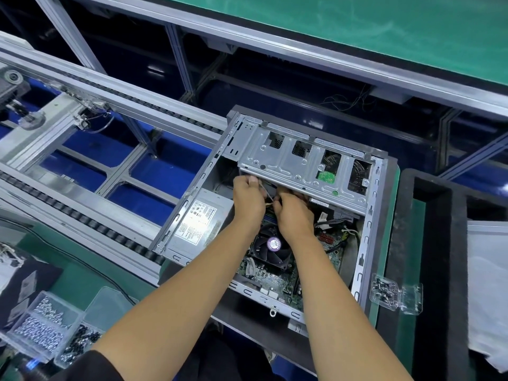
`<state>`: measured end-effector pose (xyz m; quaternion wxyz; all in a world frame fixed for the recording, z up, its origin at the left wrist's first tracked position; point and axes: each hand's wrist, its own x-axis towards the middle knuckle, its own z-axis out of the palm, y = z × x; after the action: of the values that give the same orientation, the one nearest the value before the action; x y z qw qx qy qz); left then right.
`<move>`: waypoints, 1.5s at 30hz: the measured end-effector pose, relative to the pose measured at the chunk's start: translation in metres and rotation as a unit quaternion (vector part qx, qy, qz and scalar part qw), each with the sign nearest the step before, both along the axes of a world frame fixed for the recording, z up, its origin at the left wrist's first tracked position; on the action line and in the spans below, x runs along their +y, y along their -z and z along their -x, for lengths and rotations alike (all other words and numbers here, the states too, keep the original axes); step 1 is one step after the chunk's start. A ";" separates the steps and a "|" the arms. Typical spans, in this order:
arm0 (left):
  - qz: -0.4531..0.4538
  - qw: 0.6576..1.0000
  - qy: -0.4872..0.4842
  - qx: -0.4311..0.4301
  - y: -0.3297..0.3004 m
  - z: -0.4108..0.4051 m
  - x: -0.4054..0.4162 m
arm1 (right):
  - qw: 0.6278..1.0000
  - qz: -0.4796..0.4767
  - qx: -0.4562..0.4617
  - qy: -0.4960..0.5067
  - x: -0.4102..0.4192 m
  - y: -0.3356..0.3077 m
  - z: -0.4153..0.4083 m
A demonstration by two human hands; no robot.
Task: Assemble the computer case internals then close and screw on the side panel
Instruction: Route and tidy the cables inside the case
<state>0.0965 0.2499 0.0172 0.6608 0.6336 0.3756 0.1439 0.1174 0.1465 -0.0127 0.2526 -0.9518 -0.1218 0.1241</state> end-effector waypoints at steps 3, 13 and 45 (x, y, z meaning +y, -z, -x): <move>-0.016 0.999 0.028 0.020 0.002 0.003 -0.001 | 0.998 -0.025 0.042 0.040 0.002 -0.001 -0.001; -0.104 0.976 0.155 0.110 0.015 0.008 0.005 | 0.994 0.040 0.086 0.059 0.013 -0.004 -0.013; -0.160 0.959 0.175 0.158 -0.010 0.002 0.005 | 0.999 0.032 -0.038 -0.009 0.003 -0.029 0.041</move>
<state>0.0941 0.2547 0.0270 0.4985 0.8013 0.3305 -0.0175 0.0768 0.1496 0.0160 0.2160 -0.9623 -0.1360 0.0940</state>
